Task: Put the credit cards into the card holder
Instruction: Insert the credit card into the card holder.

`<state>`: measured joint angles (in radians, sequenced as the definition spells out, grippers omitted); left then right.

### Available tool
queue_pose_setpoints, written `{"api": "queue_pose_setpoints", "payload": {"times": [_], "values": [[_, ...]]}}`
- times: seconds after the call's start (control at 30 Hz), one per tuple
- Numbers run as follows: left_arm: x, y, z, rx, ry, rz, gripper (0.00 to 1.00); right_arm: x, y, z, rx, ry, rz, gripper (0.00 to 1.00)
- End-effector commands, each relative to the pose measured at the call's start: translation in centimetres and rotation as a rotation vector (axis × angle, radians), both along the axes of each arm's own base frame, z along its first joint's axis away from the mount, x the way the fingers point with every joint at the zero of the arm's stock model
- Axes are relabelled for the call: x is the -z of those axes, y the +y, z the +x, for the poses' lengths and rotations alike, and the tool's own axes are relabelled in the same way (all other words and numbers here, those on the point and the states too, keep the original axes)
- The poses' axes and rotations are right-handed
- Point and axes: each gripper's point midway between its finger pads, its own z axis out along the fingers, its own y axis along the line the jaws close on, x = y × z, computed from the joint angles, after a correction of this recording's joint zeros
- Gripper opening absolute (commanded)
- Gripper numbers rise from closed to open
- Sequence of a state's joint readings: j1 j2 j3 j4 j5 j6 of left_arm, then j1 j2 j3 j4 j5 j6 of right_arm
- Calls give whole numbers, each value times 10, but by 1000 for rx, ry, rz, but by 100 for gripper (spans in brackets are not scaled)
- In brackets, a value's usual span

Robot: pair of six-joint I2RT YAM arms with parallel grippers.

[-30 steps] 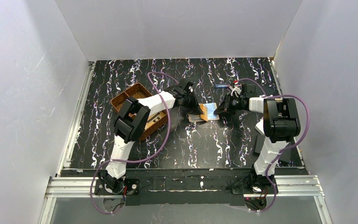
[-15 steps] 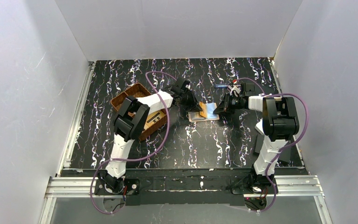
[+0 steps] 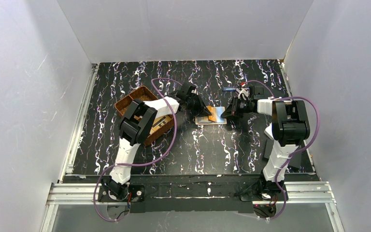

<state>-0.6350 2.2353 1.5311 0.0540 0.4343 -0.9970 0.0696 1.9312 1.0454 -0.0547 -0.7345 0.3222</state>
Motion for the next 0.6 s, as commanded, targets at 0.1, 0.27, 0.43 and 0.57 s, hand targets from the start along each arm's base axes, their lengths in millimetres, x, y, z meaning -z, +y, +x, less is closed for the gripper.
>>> {"api": "queue_pose_setpoints", "payload": {"times": [0.1, 0.27, 0.43, 0.57], "values": [[9, 2, -13, 35, 38, 8, 0, -12, -7, 11, 49, -31, -32, 37], [6, 4, -16, 70, 27, 101, 16, -21, -16, 15, 90, -54, -50, 39], [-6, 16, -16, 83, -6, 209, 41, -22, -18, 14, 82, -51, -53, 39], [-19, 22, -15, 103, -41, 294, 50, -20, -18, 12, 74, -49, -57, 38]]}}
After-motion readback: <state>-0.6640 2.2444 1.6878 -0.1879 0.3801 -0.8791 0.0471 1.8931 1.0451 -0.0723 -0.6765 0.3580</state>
